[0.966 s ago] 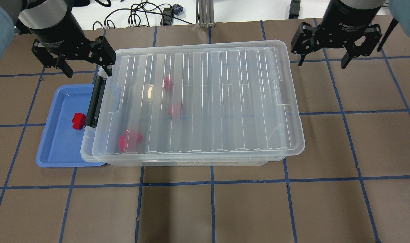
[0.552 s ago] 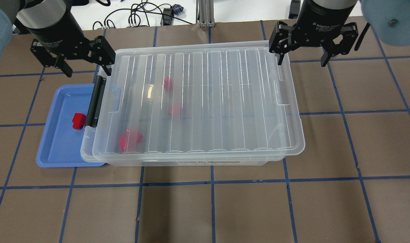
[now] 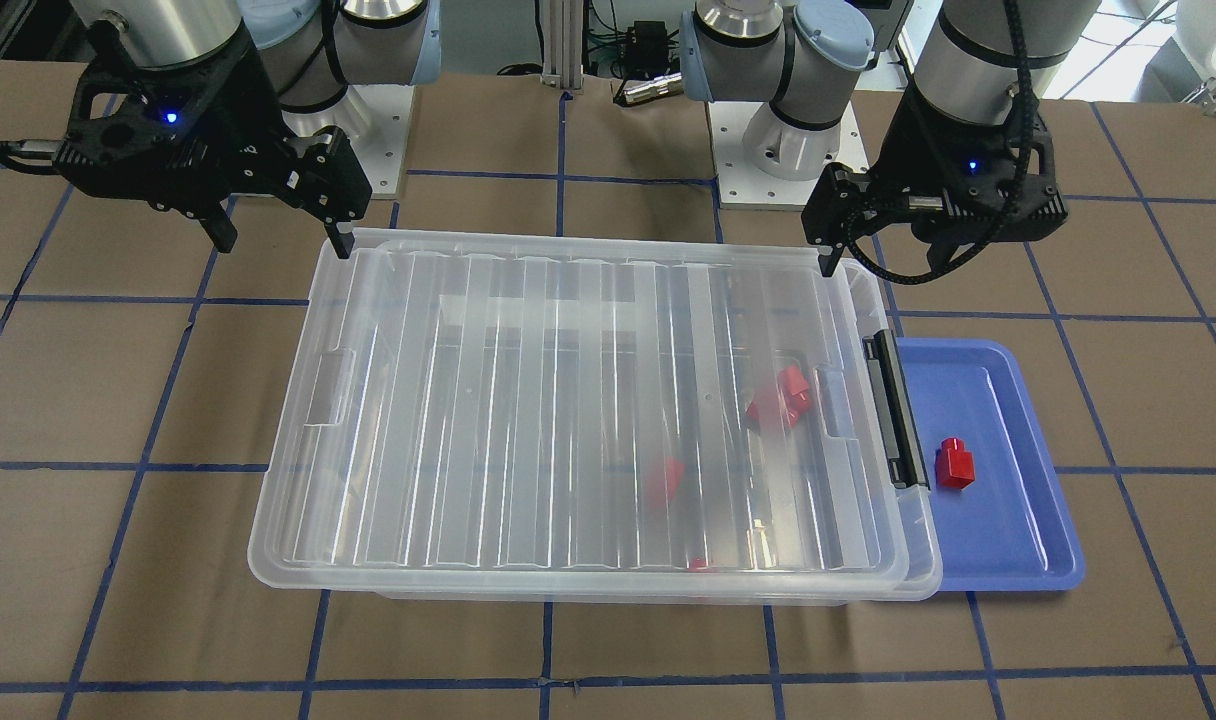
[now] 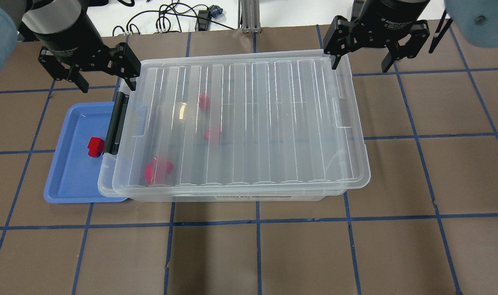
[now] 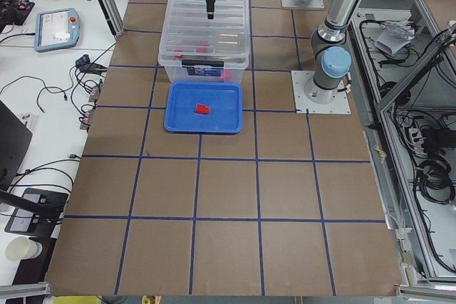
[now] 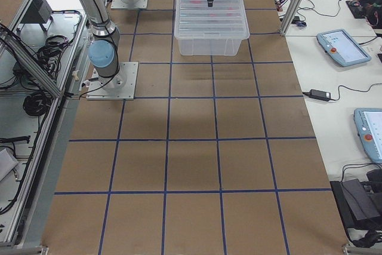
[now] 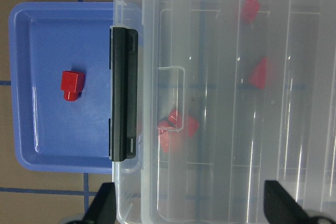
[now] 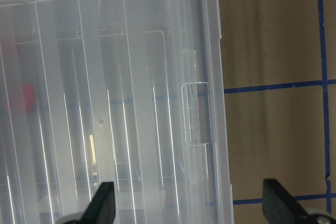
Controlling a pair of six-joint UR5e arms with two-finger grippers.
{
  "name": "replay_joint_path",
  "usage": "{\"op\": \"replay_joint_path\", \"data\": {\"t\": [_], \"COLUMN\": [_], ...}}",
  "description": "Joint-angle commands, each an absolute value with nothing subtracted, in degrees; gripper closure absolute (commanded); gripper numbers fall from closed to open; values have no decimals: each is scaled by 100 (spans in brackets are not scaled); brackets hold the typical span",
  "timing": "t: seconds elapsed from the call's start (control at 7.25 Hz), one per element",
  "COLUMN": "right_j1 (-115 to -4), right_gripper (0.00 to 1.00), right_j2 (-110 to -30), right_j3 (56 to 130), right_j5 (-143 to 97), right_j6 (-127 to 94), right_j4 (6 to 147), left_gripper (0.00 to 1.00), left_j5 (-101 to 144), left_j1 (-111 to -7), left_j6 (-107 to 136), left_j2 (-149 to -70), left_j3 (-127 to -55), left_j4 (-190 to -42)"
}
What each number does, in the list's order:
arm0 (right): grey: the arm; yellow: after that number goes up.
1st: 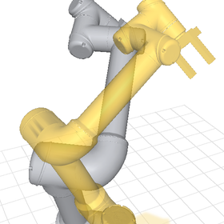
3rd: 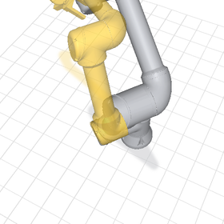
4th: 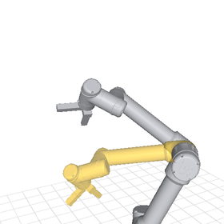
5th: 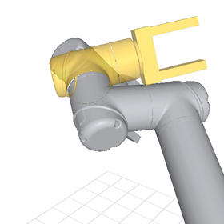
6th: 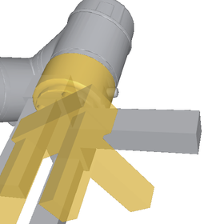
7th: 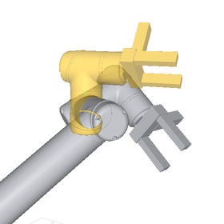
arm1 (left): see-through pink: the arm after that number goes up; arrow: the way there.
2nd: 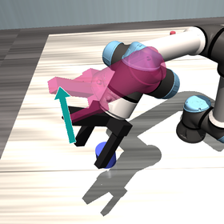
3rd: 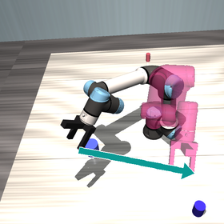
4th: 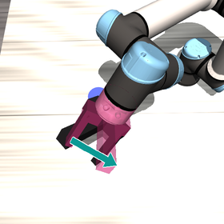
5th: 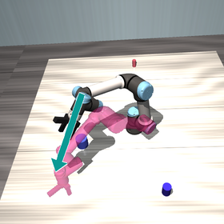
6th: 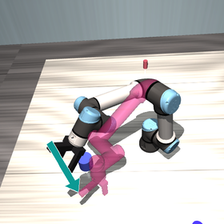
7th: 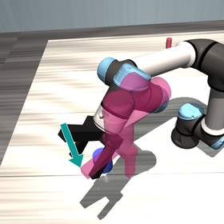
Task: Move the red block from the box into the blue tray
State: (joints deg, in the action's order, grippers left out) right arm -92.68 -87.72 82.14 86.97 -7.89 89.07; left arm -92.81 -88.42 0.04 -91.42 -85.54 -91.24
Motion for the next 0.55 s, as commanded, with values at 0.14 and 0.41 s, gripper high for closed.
{"op": "replay_joint_path", "data": {"t": [0.14,0.41], "right_j1": [-9228,-9229], "right_gripper": [0,0], "right_j2": [-8771,-8771], "right_j3": [8191,8209], "right_j5": [8701,8719], "right_j6": [-808,-826], "right_j4": [8842,8780], "left_gripper": [0,0], "left_j5": [-9264,-9211], "left_j1": [-8842,-8851], "left_j6": [9,9], "left_j2": [-9123,-9237], "left_j3": [-8552,-8420], "left_j4": [-9167,-9255]}}
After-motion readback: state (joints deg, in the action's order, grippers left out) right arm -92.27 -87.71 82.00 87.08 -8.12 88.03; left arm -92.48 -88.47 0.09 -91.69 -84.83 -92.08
